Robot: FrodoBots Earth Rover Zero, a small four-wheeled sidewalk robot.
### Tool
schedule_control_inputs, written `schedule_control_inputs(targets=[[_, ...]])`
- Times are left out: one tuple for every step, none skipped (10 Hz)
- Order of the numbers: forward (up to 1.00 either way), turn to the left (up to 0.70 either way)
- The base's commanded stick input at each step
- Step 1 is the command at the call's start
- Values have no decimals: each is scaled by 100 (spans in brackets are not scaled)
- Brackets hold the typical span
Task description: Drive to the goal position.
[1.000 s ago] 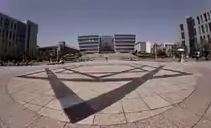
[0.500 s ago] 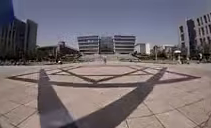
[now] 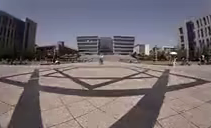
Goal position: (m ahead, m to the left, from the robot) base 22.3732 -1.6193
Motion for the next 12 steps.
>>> schedule_control_inputs(targets=[[100, 0], [100, 0], [100, 0], [100, 0], [100, 0], [100, 0], [100, 0], [100, 0], [100, 0], [100, 0], [100, 0], [100, 0]])
